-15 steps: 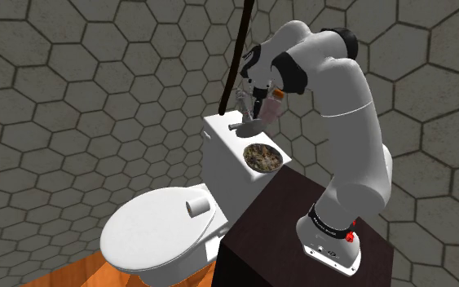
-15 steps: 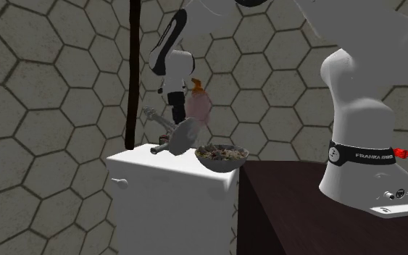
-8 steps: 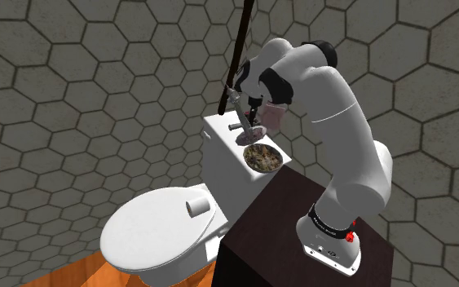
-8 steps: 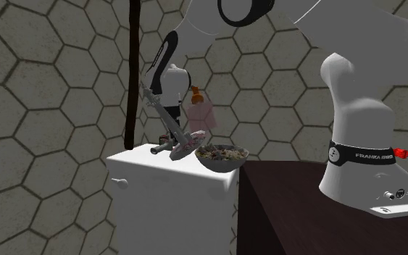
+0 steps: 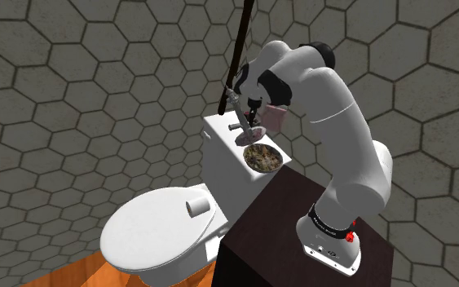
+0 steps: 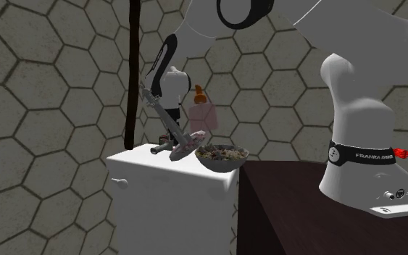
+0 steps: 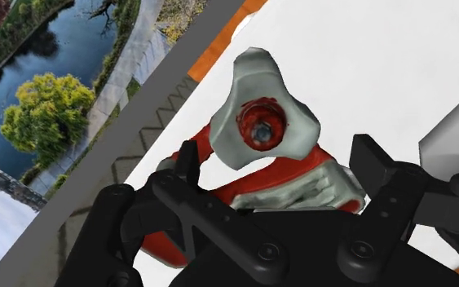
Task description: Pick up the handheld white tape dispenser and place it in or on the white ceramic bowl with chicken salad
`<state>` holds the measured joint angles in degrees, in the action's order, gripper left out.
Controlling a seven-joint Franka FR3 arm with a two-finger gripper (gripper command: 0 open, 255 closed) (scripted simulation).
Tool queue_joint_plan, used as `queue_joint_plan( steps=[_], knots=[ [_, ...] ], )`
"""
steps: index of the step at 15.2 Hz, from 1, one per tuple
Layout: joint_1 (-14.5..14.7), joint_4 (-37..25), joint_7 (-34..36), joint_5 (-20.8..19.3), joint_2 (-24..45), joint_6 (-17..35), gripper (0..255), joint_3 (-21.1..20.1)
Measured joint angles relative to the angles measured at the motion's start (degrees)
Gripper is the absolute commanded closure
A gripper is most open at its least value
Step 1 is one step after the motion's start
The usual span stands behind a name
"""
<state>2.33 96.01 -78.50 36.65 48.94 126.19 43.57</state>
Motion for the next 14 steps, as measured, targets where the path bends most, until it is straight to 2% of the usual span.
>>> queue_joint_plan(
  steps=[9, 14],
  knots=[
    [-0.79, 0.23, -1.28, 0.5, -0.06, 0.26, 255, -0.28],
    [0.48, 0.97, 0.12, -0.9, -0.93, -1.17, 255, 1.04]
  ],
)
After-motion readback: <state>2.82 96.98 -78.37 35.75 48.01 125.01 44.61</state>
